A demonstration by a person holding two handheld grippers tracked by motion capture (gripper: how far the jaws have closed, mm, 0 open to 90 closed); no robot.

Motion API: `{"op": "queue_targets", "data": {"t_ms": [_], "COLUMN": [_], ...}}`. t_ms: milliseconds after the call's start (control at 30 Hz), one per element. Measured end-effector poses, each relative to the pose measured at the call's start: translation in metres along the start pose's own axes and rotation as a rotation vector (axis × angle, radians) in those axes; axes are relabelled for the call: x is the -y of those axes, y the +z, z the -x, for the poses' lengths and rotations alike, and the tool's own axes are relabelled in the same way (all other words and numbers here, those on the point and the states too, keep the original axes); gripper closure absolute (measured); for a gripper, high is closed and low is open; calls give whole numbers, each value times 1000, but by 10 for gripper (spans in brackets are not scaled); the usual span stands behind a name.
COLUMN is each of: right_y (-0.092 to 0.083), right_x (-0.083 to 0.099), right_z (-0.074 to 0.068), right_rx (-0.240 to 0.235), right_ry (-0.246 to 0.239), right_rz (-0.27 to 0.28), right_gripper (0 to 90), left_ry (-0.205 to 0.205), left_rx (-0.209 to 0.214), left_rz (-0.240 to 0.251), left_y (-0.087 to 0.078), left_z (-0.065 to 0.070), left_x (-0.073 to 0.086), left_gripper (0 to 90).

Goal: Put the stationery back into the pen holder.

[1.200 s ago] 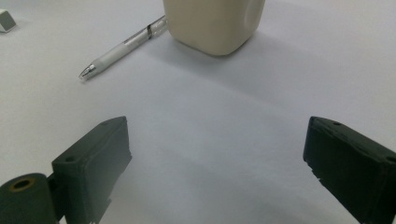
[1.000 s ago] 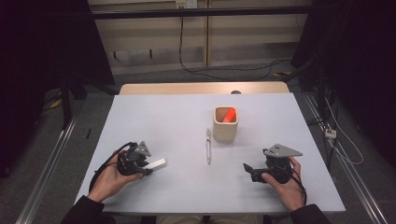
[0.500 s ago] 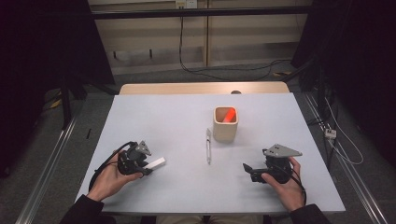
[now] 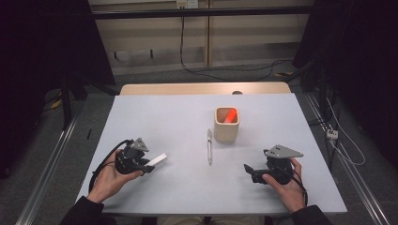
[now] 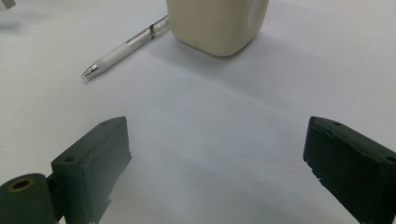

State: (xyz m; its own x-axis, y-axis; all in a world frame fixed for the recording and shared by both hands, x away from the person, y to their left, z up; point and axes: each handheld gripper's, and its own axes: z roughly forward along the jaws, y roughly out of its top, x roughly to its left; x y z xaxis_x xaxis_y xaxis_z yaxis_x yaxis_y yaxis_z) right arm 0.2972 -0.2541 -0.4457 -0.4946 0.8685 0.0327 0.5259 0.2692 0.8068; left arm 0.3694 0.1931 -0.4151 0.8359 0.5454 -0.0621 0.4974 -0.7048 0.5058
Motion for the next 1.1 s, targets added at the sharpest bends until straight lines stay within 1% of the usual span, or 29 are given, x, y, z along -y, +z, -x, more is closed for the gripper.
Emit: {"op": "queue_targets", "data": {"t_ms": [100, 133, 200, 333, 367, 433, 500, 567, 633, 667, 700, 733, 800, 867, 900, 933, 967, 1000, 1033, 1067, 1100], "right_y": [1, 1, 1, 2, 2, 3, 4, 5, 7, 7, 8, 9, 9, 10, 11, 11, 11, 12, 12, 13, 14], "right_x": [0, 0, -1, -3, -4, -5, -6, -7, -8, -9, -10, -10, -11, -12, -13, -13, -13, -14, -14, -14, -15], "right_z": [-1, -2, -4, -8, -9, -11, -13, -15, -18, -19, -21, -24, -29, -33, -35, -37, -39, -41, -44, -46, -47], "right_rx": [-5, -7, -12, -19, -24, -37, -41, -51, -59, -69, -75, -68, -64, -78, -85, -92, -106, -115, -115, -106, -97], "right_ry": [-5, -6, -12, -20, -24, -24, -30, -37, -41, -45, -53, -66, -89, -103, -108, -123, -135, -148, -158, -162, -175], "right_rz": [-2, -1, 1, 4, -3, -10, -19, -23, -36, -45, -49, -47, -46, -45, -46, -53, -57, -58, -59, -55, -53], "right_gripper": [70, 69, 67, 68, 77, 79, 76, 76, 75, 75, 75, 74, 62, 65, 65, 67, 76, 85, 84, 70, 58], "left_ry": [-3, -10, -7, -1, -7, 3, 2, 12, 23, 37, 35, 61, 79, 90, 109, 101, 115, 115, 119, 122, 129], "left_rx": [17, 22, 36, 43, 49, 52, 60, 65, 84, 88, 92, 97, 103, 112, 119, 128, 132, 135, 140, 146, 152], "left_rz": [21, 29, 39, 51, 59, 60, 70, 71, 64, 59, 69, 60, 62, 68, 61, 67, 56, 58, 55, 50, 48], "left_y": [-3, -3, -3, -3, -2, 0, 2, 5, 8, 9, 11, 11, 12, 14, 15, 17, 19, 21, 23, 25, 27], "left_z": [2, 3, 6, 11, 12, 14, 16, 20, 24, 27, 30, 31, 37, 42, 43, 46, 47, 49, 50, 51, 52], "left_x": [-2, -2, -4, -9, -10, -13, -17, -21, -28, -31, -35, -39, -46, -53, -56, -58, -61, -63, -65, -67, -69], "left_gripper": [675, 675, 675, 675, 675, 675, 675, 675, 675, 675, 675, 675, 675, 675, 675, 675, 675, 675, 675, 675, 675]}}
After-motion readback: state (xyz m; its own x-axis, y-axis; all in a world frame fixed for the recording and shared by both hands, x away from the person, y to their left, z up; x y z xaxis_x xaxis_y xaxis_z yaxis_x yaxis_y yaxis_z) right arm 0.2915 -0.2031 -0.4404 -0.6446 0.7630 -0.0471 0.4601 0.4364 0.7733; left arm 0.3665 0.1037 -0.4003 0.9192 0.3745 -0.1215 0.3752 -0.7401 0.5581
